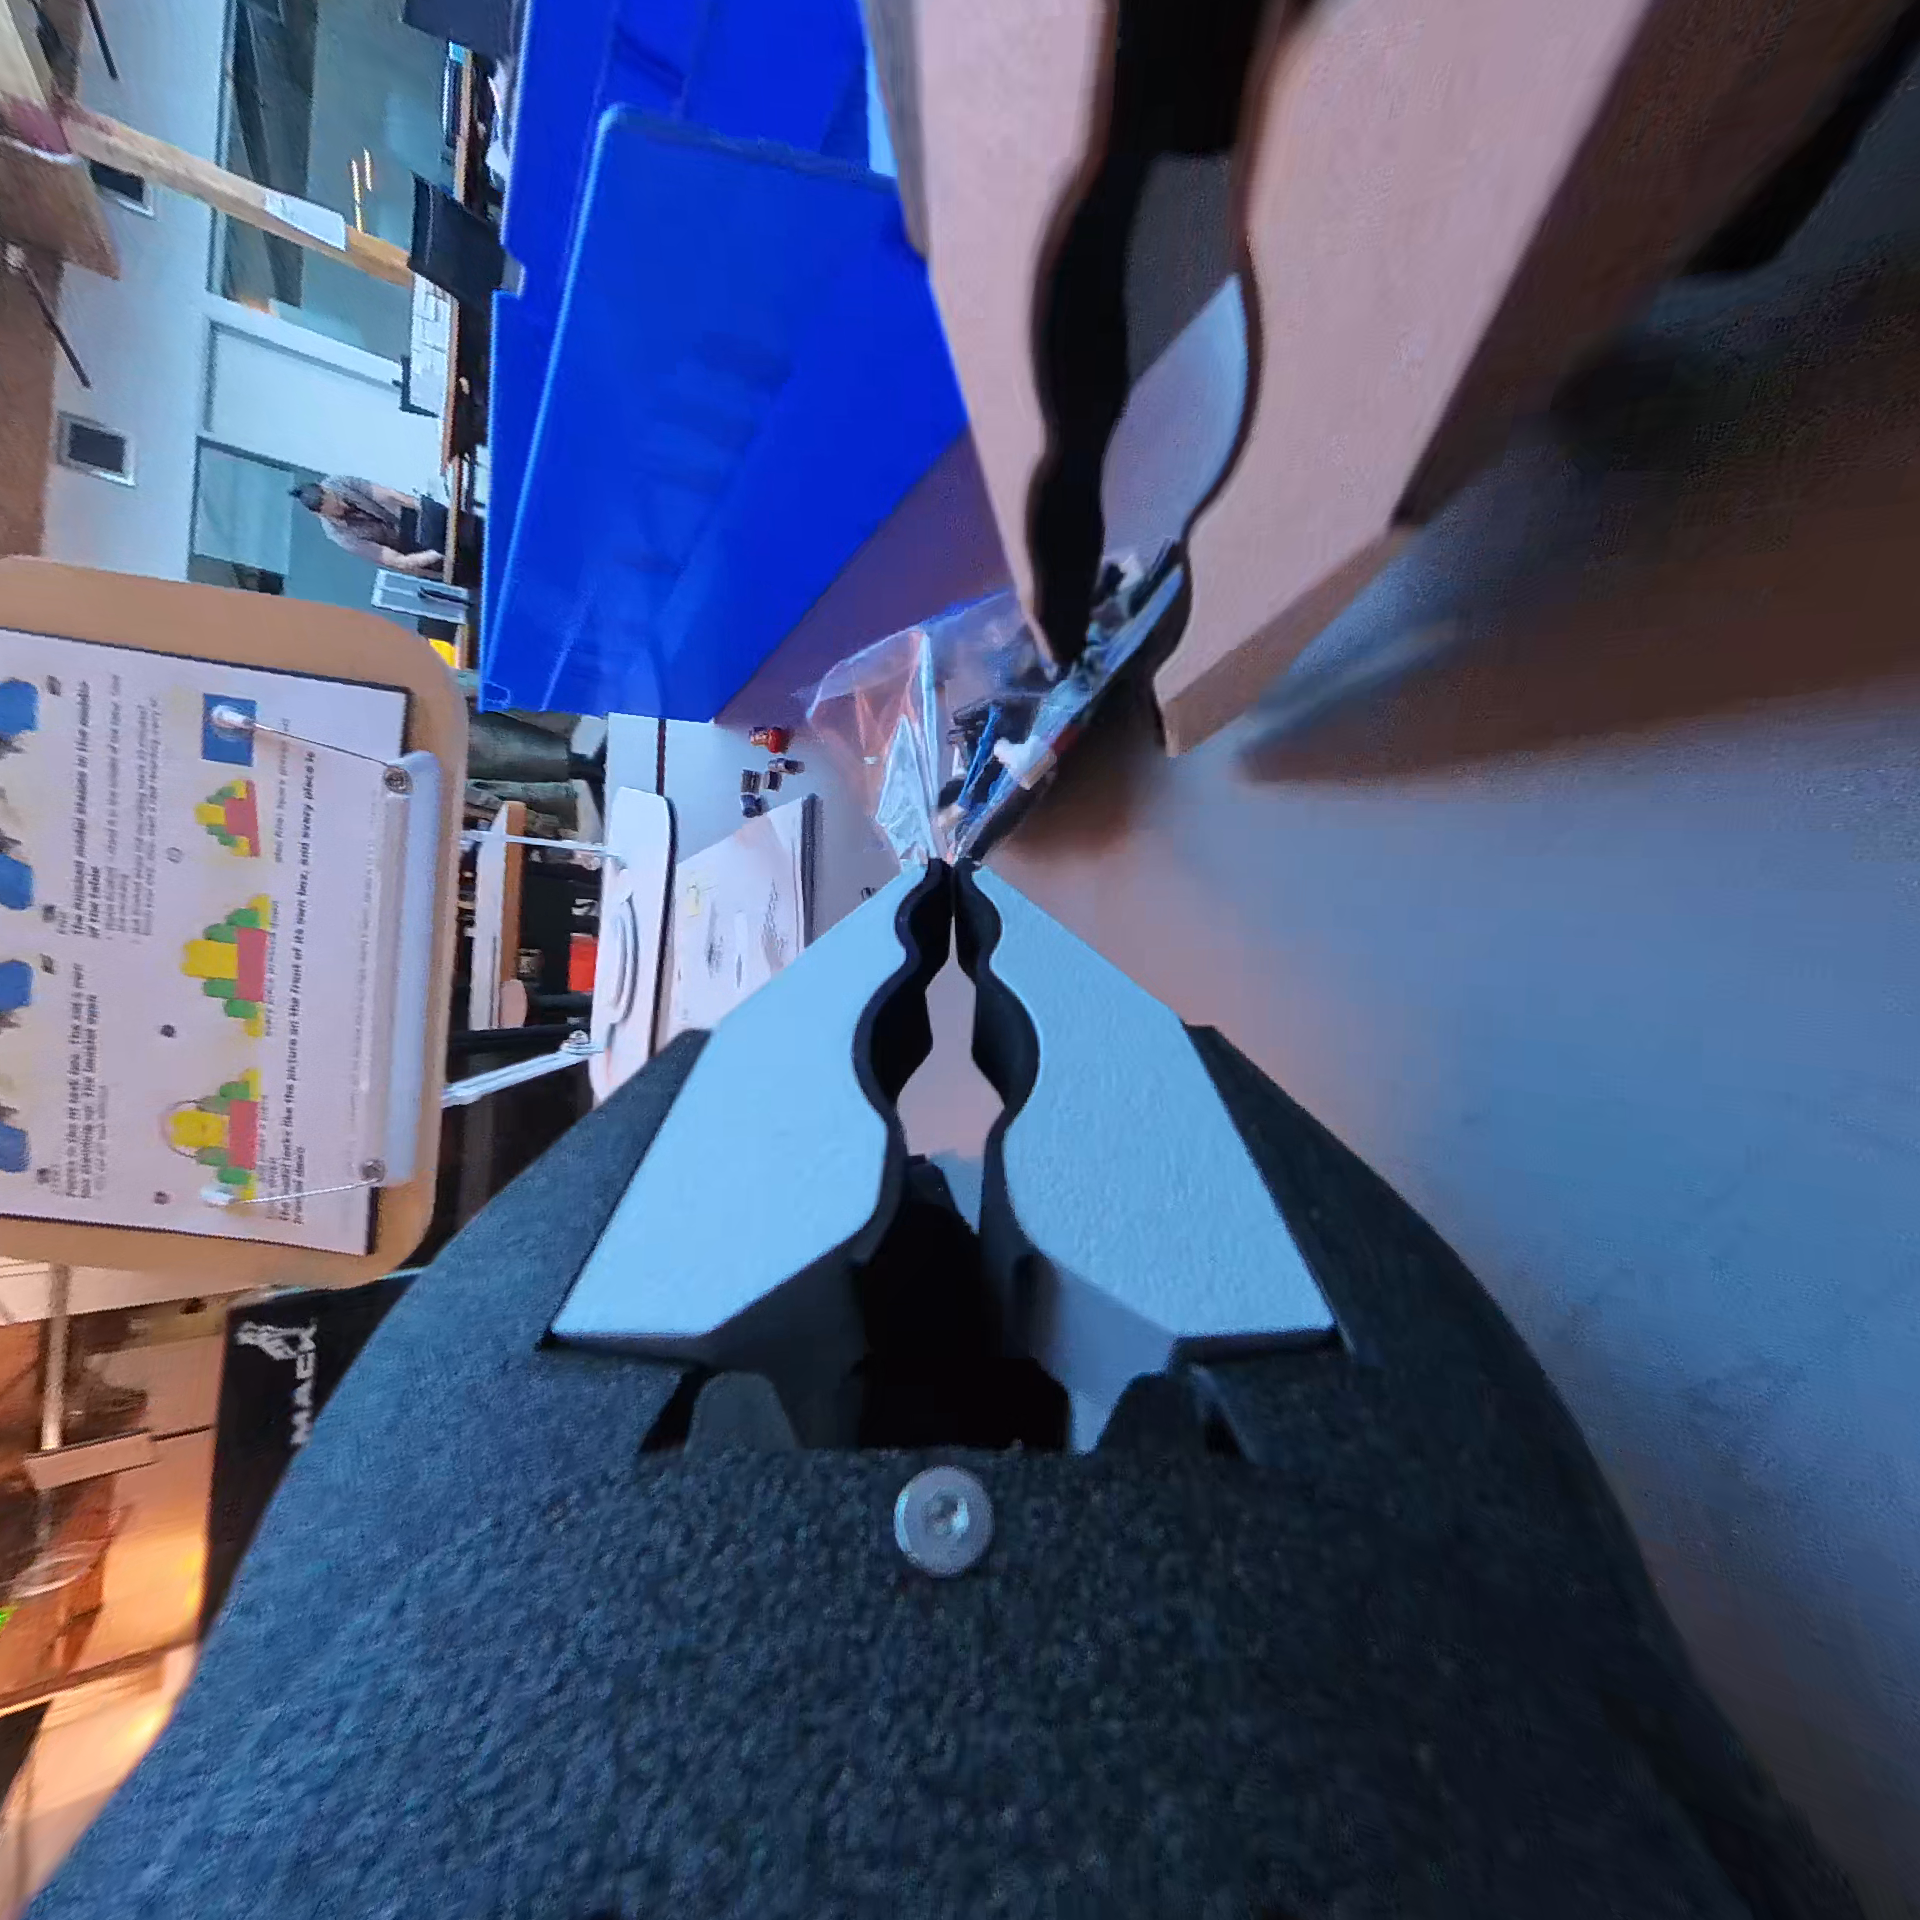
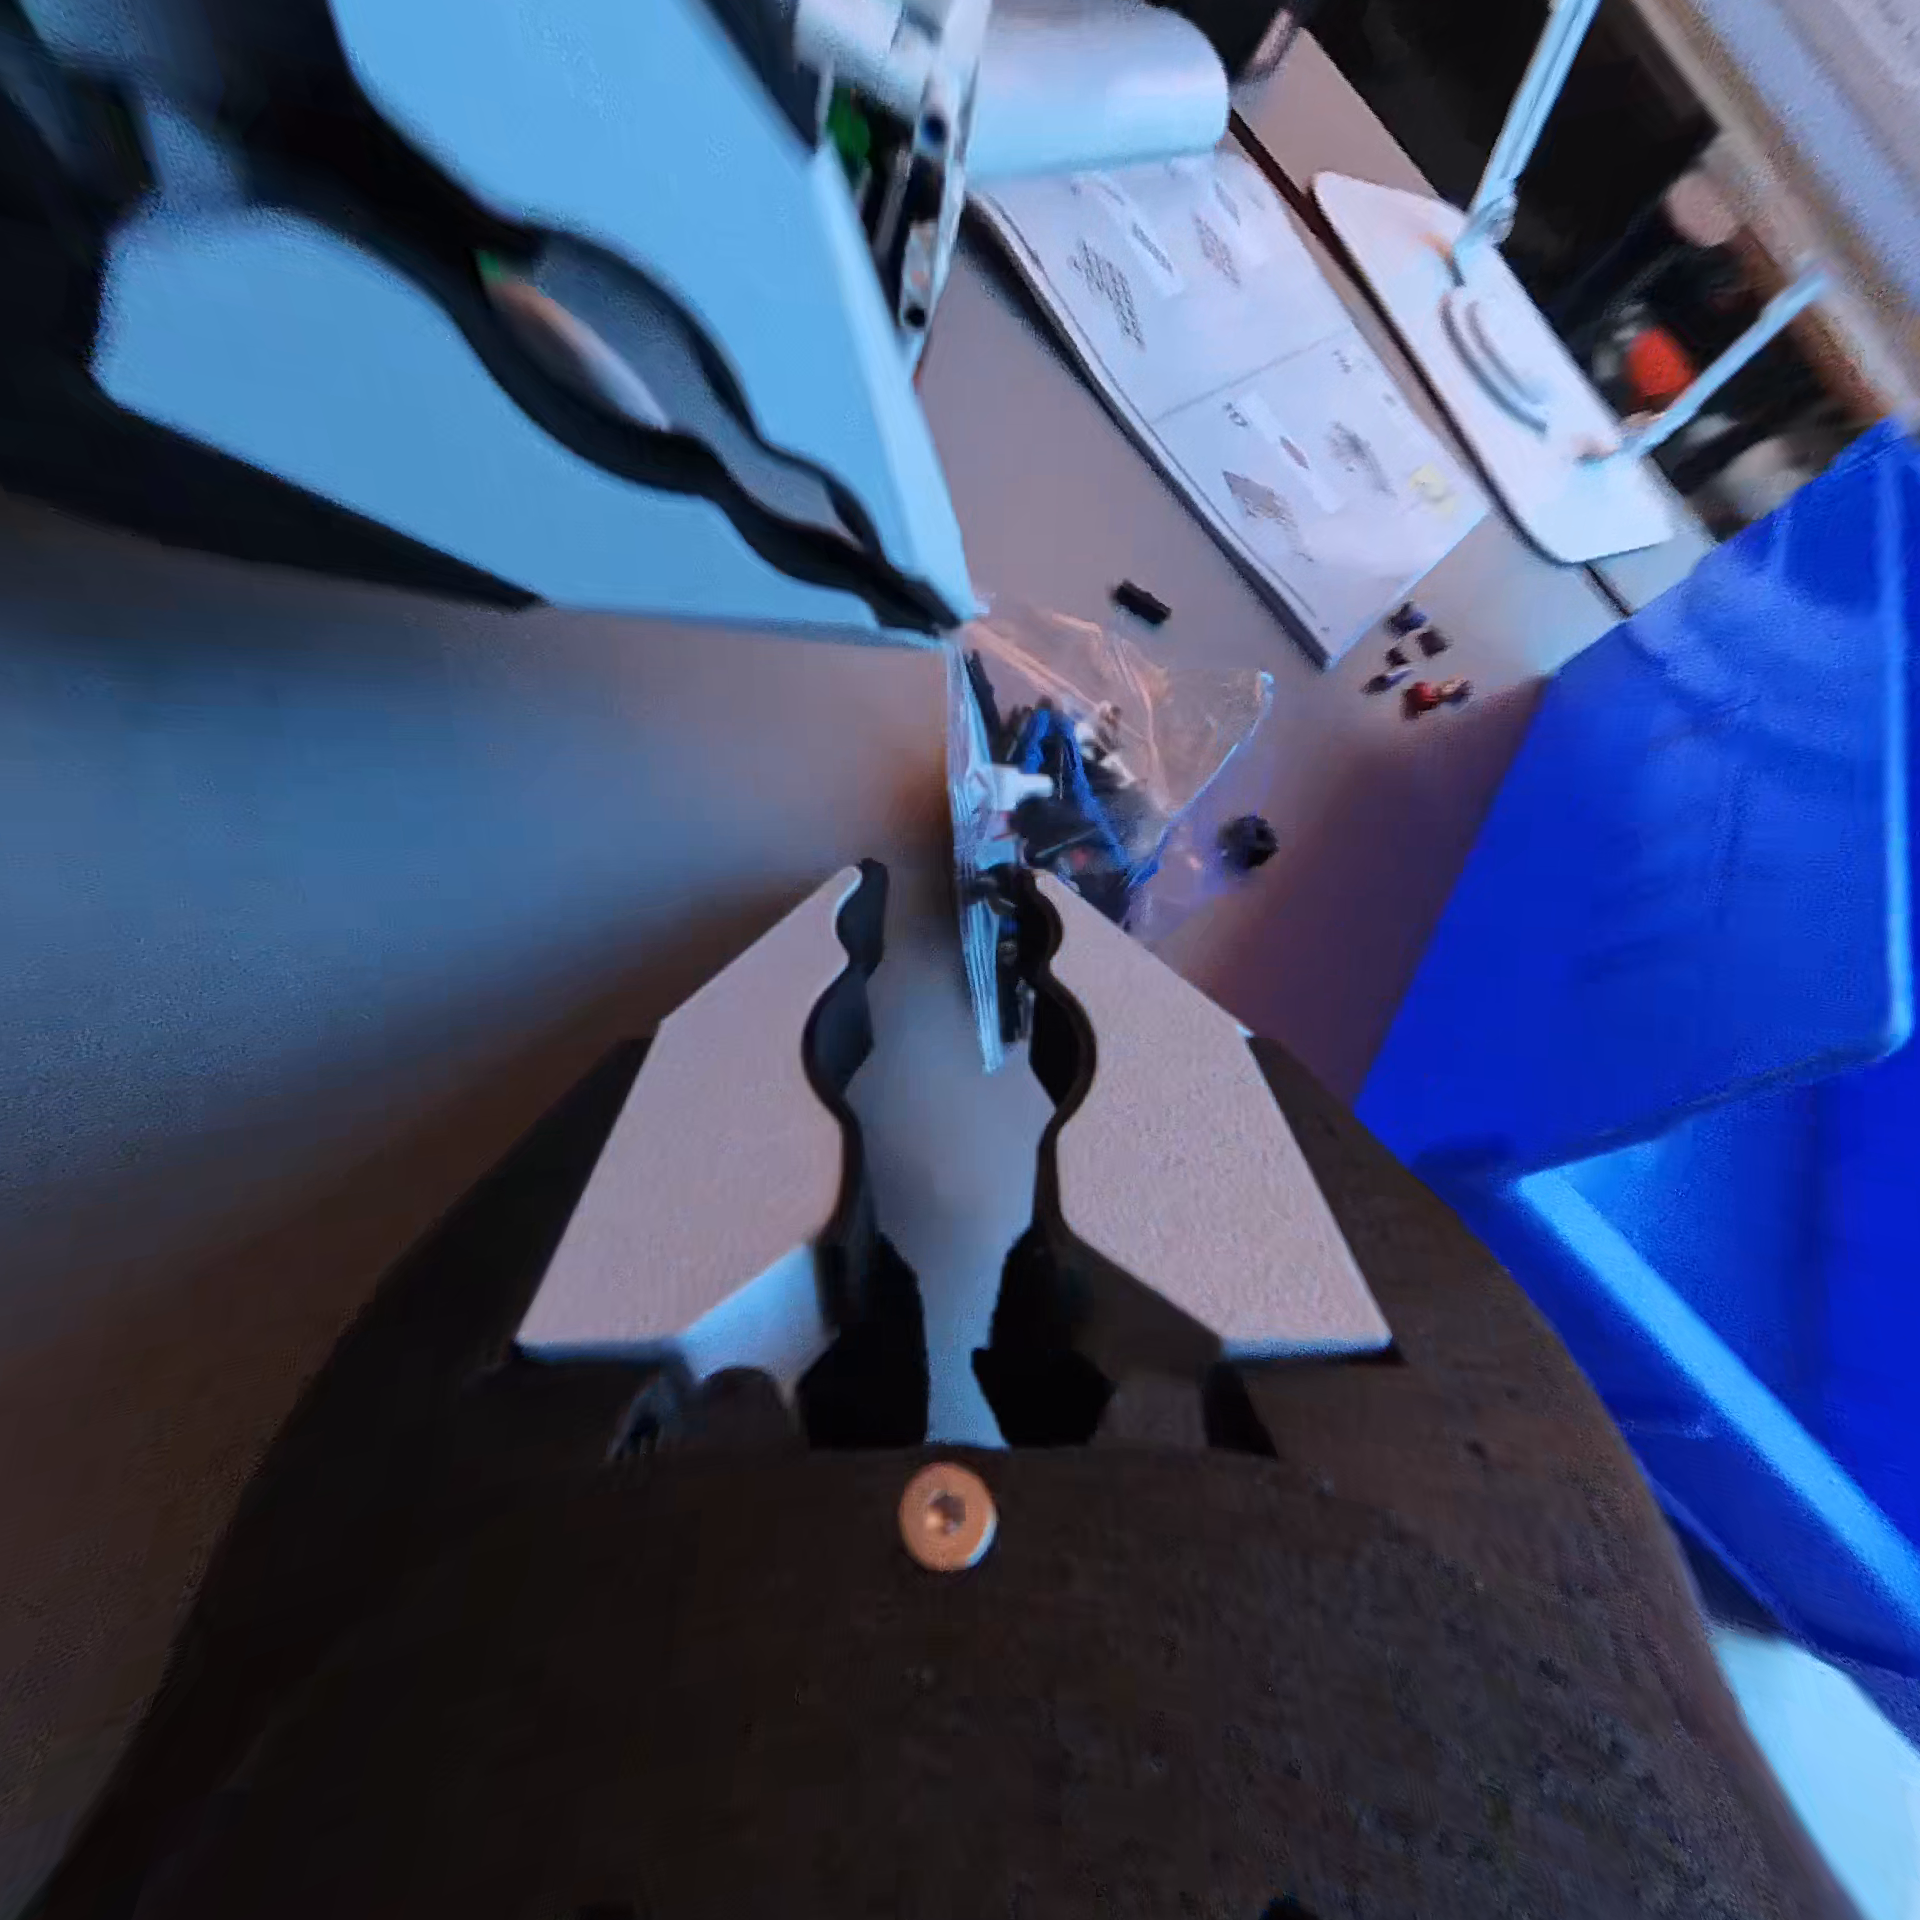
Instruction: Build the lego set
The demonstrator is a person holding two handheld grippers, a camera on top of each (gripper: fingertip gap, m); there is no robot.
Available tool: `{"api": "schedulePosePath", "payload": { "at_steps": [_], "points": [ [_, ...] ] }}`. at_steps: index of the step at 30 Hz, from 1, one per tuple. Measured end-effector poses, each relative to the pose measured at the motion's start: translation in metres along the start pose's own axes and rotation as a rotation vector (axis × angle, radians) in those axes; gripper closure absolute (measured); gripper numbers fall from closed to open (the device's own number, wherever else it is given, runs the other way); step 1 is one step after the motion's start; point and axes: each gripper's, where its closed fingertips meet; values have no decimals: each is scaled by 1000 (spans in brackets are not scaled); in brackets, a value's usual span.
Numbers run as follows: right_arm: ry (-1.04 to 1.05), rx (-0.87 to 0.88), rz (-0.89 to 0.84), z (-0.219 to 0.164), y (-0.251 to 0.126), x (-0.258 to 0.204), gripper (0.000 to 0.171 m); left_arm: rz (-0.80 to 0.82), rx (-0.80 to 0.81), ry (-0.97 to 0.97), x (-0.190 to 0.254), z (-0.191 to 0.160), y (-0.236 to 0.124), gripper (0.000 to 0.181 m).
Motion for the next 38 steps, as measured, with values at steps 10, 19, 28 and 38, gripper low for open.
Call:
{"api": "schedulePosePath", "payload": {
  "at_steps": [10, 19, 28, 38],
  "points": [
    [-151, -22, -141, 4, 8, 17, 171, -23, -10, -44, -8, -7, -3, 181],
    [-251, -91, 90, 20, 7, 29, 171, -141, 8, -74, -23, -12, -4, 181],
    [-269, -236, 322, 26, 13, 39, 171, -417, 29, -168, -31, -16, 0, 181],
    [-235, -287, 488, 43, 13, 53, 171, -611, 57, -286, -51, -19, 1, 181]
  ]
}}
Point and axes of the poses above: each gripper's, where its closed fingertips meet, y out along the fingers, z out of its top, x = y × z across the jaws, and after that the axes turned 10 degrees about -z, right-handed
